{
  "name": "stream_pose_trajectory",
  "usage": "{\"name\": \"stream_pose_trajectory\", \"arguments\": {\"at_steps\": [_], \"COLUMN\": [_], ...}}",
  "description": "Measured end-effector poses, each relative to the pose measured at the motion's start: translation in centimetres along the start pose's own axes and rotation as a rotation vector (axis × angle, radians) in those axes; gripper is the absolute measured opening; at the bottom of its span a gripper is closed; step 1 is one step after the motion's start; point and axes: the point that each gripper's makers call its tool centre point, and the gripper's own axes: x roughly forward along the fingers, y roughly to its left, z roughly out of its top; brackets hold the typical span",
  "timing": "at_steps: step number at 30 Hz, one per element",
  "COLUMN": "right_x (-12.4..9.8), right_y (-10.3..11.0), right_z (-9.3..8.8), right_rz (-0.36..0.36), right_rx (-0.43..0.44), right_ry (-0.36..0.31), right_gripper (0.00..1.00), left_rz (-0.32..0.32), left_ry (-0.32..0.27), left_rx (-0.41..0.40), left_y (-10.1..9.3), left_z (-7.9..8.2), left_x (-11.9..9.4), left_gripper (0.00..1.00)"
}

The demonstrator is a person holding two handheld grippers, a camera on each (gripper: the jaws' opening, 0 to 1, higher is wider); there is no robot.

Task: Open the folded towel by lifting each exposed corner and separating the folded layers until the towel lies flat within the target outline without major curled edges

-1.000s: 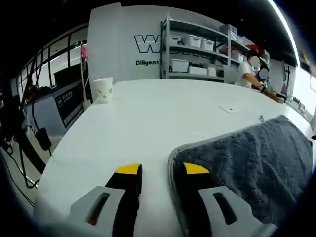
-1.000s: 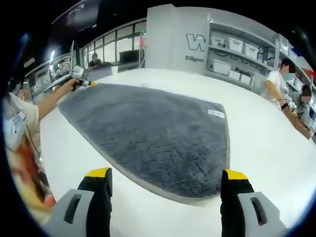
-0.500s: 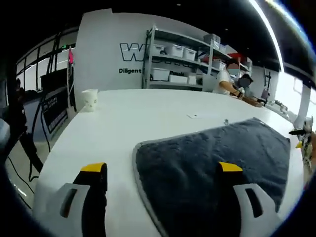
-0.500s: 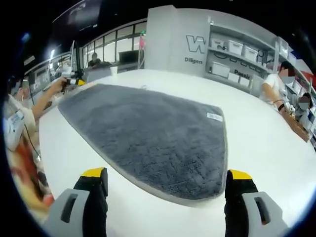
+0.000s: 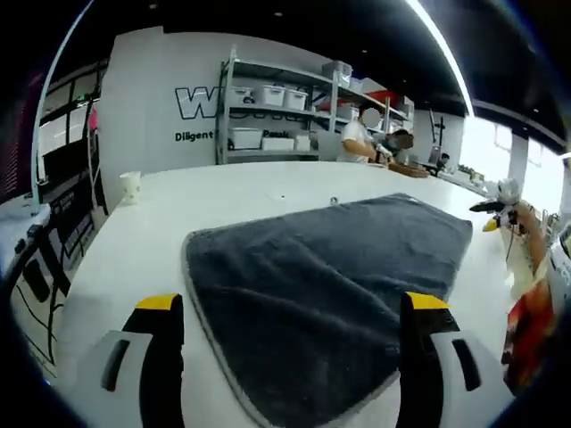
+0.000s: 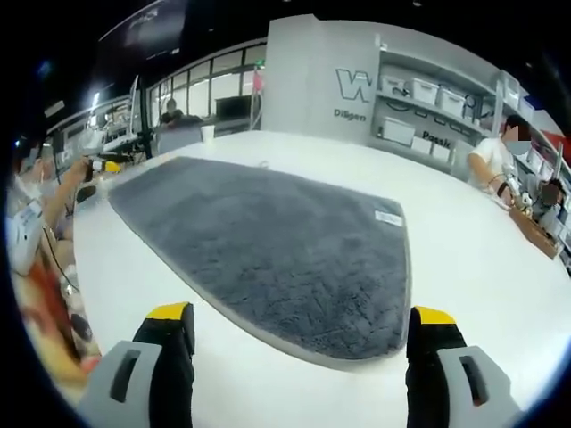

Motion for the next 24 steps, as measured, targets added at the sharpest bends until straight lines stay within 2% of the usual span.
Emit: {"name": "stream_pose_trajectory", "arguments": {"at_steps": [7,14,20,24], "right_x": [-0.3,-0.4,-0.1,0.1], "right_y": [0.4,1.5,2.1,1.9], "right_z": [0.6,1.3,1.1,1.4], "right_rz": [0.000,0.013,0.030,0.029], "right_rx": [-0.004,-0.024,-0.017,-0.011], "right_ry": [-0.022,-0.038,-0.029,-0.032], "right_gripper": [0.99,0.99,0.99,0.99], "left_rz": [0.052,0.063,0.070,0.071], "left_ry": [-0.047,-0.103,-0.135,-0.122], "left_rx": [0.003,0.014,0.001,-0.003], "left_y": [-2.5,-4.2,-5.0,-4.8], "left_z": [-0.9,-0.1,-0.1,-0.6], "left_x": [-4.8,-8.3,-9.8,-9.7], "left_gripper": [1.00,1.00,1.00,1.00]}}
